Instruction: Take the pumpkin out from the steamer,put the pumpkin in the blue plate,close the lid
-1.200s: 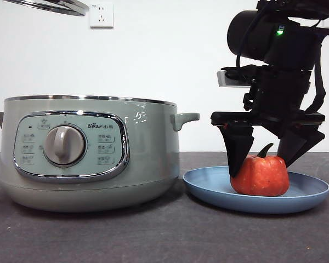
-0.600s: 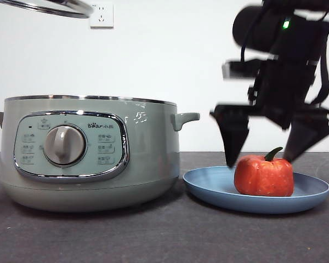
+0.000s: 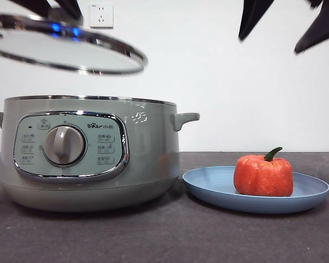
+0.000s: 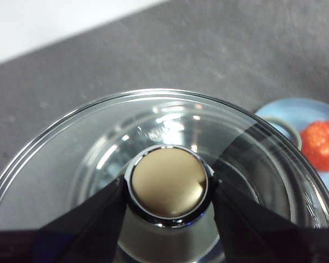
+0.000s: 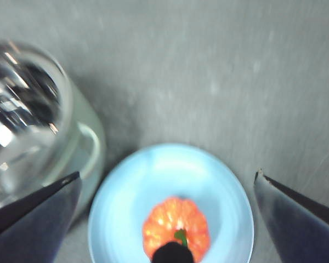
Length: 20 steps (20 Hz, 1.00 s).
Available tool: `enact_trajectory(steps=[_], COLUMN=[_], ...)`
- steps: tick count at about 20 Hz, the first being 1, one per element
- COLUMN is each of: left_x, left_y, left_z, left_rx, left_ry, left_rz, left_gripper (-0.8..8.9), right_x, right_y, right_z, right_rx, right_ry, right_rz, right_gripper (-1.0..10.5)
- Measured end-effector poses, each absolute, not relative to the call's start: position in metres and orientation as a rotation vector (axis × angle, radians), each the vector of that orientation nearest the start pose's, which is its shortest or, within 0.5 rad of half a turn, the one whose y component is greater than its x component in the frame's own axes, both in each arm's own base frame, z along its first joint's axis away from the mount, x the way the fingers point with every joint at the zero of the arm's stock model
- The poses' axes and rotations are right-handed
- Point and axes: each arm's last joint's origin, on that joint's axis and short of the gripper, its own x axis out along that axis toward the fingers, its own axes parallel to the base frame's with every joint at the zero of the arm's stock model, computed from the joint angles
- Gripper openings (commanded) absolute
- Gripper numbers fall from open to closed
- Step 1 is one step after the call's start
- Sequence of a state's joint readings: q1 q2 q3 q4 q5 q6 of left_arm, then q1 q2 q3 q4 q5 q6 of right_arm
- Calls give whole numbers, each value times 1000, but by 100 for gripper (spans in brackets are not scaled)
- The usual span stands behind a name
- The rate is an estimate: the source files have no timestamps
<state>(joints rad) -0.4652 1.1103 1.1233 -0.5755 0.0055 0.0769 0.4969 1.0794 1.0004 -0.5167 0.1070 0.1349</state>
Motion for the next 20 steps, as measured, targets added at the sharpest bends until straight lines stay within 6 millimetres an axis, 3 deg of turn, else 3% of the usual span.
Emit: enact_trajectory(steps=[4, 8, 20], left_x=[228, 242, 250], left_y=[-116, -125, -139], left_z=[330, 318, 309], left_rx=[204, 208, 200], left_ry=[616, 634, 636], left_rz=[-528, -535, -585], left_gripper=[-13, -13, -13], right_x=[176, 165, 162], right_y=[92, 86, 84], right_z=[344, 352, 352], right_rx=[-14, -1, -4], right_ry=[488, 449, 457], right_rz=[350, 353, 352], right_gripper=[598, 598, 597])
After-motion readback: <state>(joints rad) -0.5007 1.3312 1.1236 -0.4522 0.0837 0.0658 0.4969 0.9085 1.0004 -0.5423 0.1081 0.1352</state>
